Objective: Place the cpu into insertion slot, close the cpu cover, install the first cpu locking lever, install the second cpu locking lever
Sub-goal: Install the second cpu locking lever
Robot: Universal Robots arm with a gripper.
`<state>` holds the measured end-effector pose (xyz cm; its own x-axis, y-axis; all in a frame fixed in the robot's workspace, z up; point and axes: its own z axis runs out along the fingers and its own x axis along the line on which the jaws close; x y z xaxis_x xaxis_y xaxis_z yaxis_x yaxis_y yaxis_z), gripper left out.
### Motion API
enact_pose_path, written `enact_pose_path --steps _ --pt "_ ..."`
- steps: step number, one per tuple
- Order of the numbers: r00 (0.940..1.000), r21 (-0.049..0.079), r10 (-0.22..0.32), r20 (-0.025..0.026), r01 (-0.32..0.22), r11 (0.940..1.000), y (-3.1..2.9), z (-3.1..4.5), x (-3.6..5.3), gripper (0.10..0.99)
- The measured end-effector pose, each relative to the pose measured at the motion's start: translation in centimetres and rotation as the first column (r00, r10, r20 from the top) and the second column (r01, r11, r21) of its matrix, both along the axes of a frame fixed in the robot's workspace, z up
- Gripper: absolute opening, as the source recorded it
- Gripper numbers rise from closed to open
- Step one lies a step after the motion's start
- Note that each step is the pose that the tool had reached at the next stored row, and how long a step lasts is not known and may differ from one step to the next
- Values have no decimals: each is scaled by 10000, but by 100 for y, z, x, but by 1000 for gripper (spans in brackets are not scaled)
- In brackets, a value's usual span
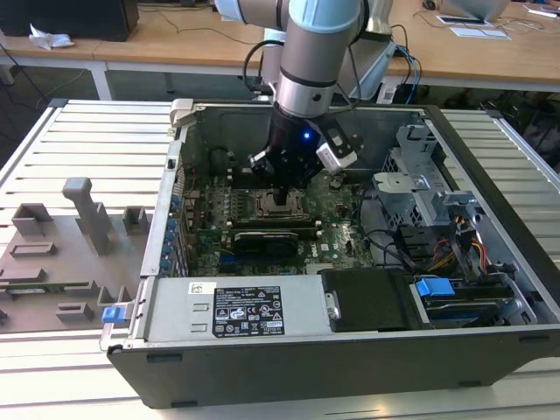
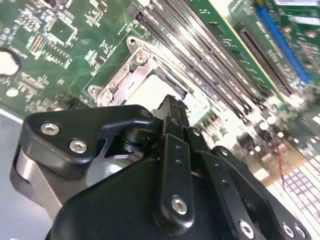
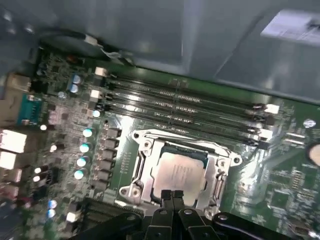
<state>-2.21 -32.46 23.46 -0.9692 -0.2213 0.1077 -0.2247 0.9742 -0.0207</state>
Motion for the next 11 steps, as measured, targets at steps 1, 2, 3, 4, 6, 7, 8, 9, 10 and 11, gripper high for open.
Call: enact_pose_path --steps 1,2,3,4,6,7,8,9,10,11 --pt "10000 -2 -2 0 2 10000 1 101 -1 106" --pt "10000 -1 -3 0 3 10000 1 175 -1 106" --pt "10000 -2 -3 0 3 10000 1 227 -1 106" --pt "10000 -2 -3 0 3 10000 1 259 -1 106" --pt "10000 -1 -3 0 3 10000 2 292 -1 106" --pt "10000 1 -3 1 3 10000 2 292 -1 106" --pt "10000 -1 -2 0 2 10000 1 293 -1 106" --pt "10000 -1 -3 0 3 10000 2 293 -1 106" --pt "10000 -1 -2 0 2 10000 2 293 -1 106" --pt "10000 -1 -2 0 2 10000 2 293 -1 106"
